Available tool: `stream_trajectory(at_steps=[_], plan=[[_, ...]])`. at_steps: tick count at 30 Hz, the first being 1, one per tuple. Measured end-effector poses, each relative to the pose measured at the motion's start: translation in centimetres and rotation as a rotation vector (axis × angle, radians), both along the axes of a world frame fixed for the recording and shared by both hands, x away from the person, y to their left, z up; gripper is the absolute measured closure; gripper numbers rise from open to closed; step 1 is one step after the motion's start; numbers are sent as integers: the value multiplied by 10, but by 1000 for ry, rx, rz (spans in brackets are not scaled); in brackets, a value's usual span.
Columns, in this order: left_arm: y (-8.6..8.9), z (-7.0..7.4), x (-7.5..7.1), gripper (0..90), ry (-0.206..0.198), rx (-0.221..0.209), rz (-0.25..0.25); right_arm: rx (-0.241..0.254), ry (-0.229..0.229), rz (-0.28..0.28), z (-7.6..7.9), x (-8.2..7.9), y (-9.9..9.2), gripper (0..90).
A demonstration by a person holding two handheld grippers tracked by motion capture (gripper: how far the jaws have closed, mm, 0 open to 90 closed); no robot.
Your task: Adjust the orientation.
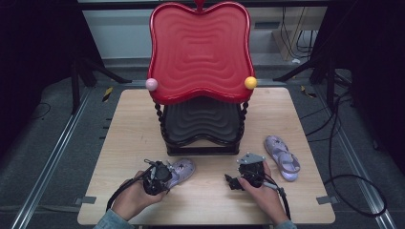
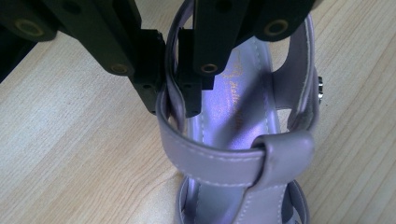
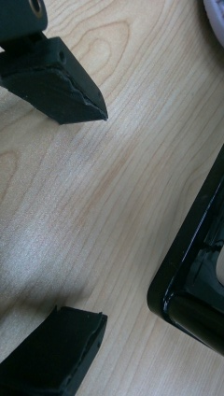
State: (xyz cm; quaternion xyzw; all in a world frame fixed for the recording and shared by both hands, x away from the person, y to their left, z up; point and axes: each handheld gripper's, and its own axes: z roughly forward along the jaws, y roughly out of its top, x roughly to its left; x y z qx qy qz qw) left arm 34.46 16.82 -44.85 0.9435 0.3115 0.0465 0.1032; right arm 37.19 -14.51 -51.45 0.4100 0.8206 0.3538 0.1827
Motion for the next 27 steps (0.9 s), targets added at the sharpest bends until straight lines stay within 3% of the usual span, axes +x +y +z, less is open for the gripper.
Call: stream_trajectory(at_steps=[6,7,10,12,15,27], plan=[[2,1,3,858,16,-6,0,1,2,-2,0,0,0,43],[4,2,4,860,17,-41,10,0,0,0,0,0,0,43],[8,6,5,863,15,-65,21,1,2,-2,0,0,0,43],[15,11,7,863,28,-117,26,0,0,0,0,0,0,43],[17,13,8,864,41,-145,28,0,0,0,0,0,0,43],[20,29,8,863,61,-357,-9,1,1,-1,0,0,0,43]])
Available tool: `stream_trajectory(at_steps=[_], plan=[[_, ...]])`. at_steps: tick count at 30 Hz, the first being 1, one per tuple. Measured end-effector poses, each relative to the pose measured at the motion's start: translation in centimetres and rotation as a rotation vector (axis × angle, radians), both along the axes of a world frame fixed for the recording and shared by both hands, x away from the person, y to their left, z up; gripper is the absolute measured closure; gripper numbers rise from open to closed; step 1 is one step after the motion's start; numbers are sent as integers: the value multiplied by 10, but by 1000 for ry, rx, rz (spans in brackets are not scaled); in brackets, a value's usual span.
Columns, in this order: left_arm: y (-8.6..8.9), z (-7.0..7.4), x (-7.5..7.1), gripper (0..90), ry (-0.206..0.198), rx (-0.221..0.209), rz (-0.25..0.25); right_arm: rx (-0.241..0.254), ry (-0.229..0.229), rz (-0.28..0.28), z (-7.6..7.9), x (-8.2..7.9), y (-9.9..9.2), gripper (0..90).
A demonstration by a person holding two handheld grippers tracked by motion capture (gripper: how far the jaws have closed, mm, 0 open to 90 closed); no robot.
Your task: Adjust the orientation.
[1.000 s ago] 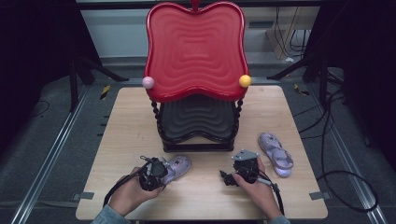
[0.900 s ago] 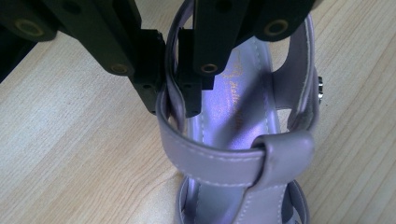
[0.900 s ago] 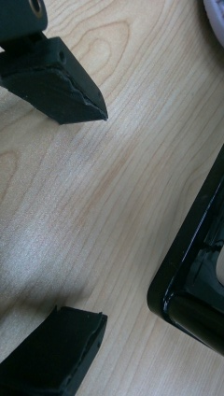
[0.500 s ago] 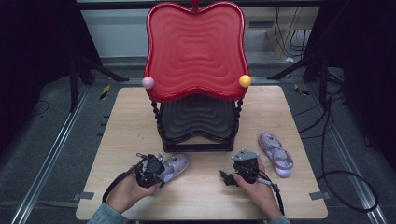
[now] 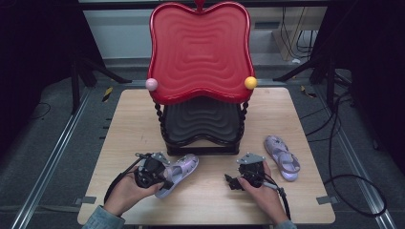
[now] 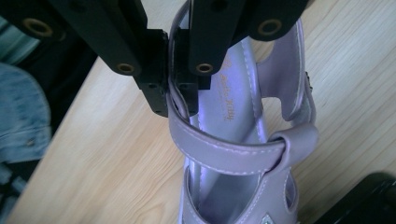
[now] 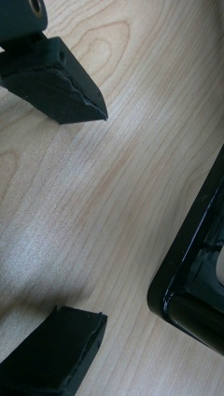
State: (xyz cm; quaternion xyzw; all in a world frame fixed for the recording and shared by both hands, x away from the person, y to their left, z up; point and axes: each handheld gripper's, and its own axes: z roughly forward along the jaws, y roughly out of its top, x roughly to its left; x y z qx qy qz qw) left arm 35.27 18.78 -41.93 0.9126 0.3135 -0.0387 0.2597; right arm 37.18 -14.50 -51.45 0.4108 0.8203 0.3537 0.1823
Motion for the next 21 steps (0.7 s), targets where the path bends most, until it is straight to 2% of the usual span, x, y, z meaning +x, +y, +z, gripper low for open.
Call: stream_trajectory(at_steps=[4,6,9,13,15,16,21], plan=[[-6,4,1,864,-4,-51,-8,0,1,0,0,0,0,43],[-7,5,1,864,-4,-62,-8,0,0,0,0,0,0,43],[-9,7,3,864,3,-108,-13,0,0,0,0,0,0,43],[-9,10,4,864,7,-163,-2,0,1,0,0,0,0,43],[-9,13,3,864,-1,-206,12,0,1,0,0,0,0,43],[-9,13,3,864,-1,-206,12,0,1,0,0,0,0,43],[-5,19,5,864,-7,-331,50,-1,-1,2,0,0,0,43]])
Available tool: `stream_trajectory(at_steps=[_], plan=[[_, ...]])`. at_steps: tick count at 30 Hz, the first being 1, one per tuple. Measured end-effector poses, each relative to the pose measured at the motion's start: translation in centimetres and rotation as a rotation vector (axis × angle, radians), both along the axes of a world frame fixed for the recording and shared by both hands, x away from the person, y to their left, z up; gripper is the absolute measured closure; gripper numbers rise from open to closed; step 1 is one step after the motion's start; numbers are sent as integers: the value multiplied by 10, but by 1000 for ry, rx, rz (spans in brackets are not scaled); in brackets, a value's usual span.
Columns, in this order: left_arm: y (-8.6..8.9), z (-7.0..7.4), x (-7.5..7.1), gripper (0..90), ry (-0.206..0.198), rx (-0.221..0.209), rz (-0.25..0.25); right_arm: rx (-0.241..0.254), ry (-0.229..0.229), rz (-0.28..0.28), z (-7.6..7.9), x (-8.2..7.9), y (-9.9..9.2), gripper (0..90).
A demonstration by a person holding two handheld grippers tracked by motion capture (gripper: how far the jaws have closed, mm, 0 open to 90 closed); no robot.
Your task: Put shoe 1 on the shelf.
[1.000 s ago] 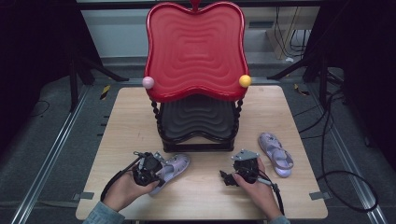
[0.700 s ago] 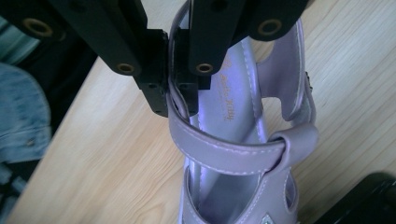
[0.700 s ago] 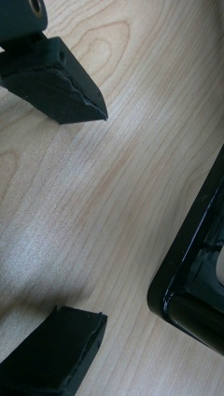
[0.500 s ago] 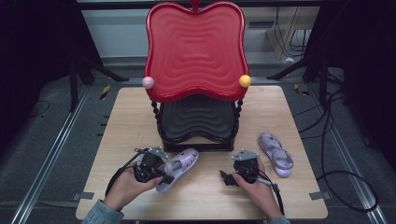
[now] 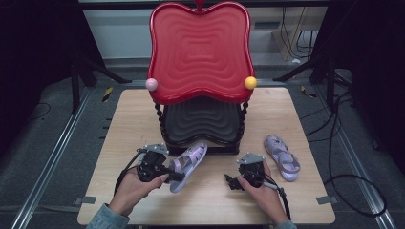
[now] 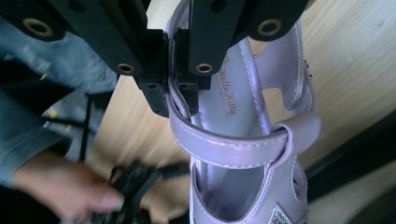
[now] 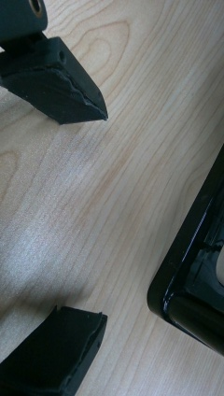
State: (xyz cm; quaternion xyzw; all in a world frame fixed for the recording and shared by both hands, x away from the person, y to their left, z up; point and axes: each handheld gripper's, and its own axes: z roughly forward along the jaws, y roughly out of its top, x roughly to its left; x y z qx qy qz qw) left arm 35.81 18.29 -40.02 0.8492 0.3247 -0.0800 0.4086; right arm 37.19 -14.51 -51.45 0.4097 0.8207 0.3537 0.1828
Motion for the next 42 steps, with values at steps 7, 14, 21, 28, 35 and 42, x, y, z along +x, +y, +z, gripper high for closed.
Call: stream_trajectory(at_steps=[7,14,21,28,35,42], plan=[[-5,9,4,864,-62,-126,67,2,2,-1,0,0,0,43],[-12,14,12,864,-108,-225,118,3,3,-1,0,0,0,43],[-20,15,25,864,-146,-298,162,2,2,-1,0,0,0,43],[-29,14,38,863,-181,-350,236,4,3,-1,0,0,0,43],[-36,21,51,863,-223,-367,298,2,2,0,0,0,0,43],[-43,23,59,863,-282,-345,353,2,2,0,0,0,0,43]])
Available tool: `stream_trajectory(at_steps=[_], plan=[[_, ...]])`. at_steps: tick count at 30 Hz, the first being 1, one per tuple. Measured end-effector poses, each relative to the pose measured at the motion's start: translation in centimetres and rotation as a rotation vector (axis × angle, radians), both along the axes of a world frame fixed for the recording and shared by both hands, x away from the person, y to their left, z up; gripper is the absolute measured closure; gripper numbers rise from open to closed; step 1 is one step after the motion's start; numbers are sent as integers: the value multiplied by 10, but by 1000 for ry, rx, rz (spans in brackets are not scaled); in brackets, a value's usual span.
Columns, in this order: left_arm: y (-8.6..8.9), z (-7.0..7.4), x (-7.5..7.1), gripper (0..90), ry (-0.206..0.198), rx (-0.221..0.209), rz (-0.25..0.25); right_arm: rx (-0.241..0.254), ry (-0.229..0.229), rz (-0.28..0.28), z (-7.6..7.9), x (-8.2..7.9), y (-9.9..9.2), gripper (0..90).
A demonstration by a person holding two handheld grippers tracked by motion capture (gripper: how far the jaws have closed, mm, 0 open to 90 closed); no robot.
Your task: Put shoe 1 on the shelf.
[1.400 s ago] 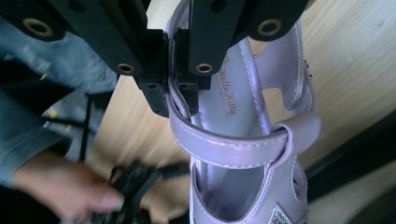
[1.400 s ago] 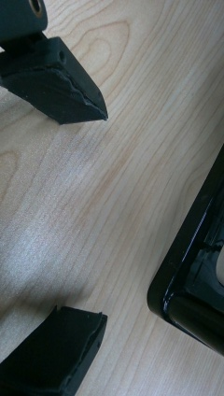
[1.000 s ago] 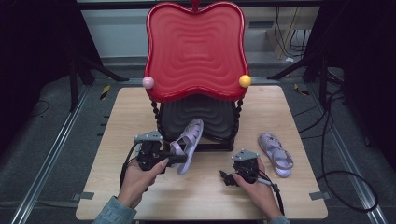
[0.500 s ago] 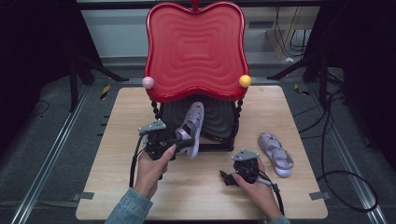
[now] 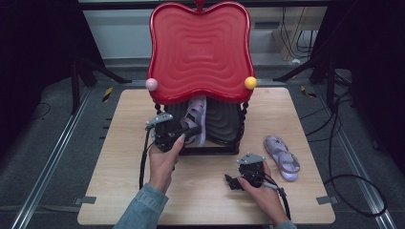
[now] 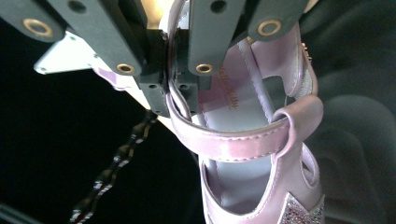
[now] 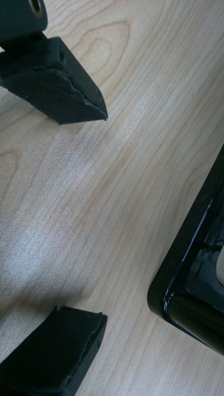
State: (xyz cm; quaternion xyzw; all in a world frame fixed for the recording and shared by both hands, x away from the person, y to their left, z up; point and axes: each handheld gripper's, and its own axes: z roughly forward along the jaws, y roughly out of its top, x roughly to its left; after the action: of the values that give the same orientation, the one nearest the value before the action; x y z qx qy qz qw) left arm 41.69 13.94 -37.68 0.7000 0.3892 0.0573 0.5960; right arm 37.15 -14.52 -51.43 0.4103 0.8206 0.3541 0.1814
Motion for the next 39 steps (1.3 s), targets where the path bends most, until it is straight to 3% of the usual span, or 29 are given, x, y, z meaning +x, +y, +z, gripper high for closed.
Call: stream_trajectory(at_steps=[6,11,18,31,39], plan=[[-8,1,4,863,-48,35,78,0,0,1,0,0,0,43],[-11,2,7,863,-65,56,126,-3,-4,3,0,0,0,43],[-17,3,8,863,-117,131,211,-4,-5,5,0,0,-1,43],[-21,0,9,863,-141,187,313,-3,-7,6,0,0,-1,43],[-20,-4,12,863,-123,208,338,-3,-7,7,0,-1,-1,43]])
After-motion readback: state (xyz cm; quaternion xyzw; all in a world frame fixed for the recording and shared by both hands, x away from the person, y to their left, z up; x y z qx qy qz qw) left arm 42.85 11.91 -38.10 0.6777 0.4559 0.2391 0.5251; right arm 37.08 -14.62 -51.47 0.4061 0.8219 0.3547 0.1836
